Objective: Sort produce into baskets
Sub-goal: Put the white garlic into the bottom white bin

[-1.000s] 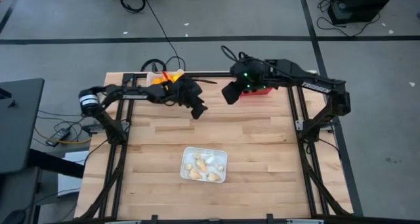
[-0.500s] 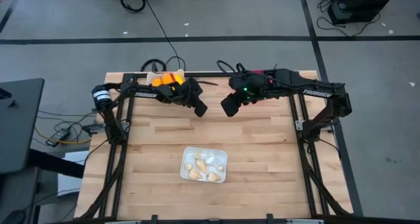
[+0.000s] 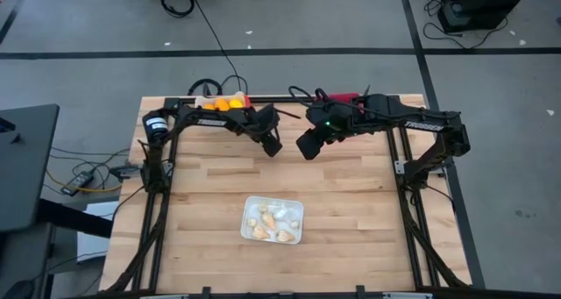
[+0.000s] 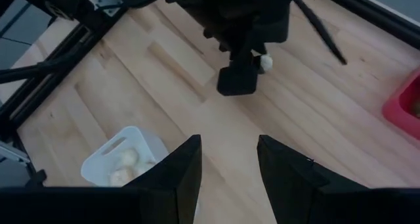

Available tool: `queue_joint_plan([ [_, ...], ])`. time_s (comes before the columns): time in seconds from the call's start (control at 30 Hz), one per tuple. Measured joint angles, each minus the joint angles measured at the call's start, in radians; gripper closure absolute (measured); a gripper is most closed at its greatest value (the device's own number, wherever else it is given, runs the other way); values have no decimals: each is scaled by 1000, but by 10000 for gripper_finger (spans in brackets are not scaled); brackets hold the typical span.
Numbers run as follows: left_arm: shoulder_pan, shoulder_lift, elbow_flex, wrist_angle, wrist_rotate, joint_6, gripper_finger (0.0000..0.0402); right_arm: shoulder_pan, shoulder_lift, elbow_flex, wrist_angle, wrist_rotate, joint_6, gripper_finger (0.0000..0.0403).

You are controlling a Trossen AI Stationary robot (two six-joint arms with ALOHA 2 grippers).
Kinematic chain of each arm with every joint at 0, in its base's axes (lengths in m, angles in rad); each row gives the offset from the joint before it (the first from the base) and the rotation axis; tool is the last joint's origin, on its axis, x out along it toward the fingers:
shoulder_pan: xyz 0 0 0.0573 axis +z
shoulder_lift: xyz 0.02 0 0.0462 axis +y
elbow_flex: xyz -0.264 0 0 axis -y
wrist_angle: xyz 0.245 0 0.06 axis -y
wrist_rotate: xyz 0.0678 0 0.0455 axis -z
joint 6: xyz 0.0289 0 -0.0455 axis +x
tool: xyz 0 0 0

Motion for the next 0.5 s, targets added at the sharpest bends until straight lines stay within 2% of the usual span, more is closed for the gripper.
queue_joint_plan([
  [0.13,-1,2,3,-34,1,0,233,0,0,0,-3,1,0,243],
  [0.4,-32,-45,3,-48,5,-12,374,8,0,0,0,7,-18,250],
  [0.5,-53,-103,3,-23,5,-37,395,20,0,0,0,7,-36,256],
])
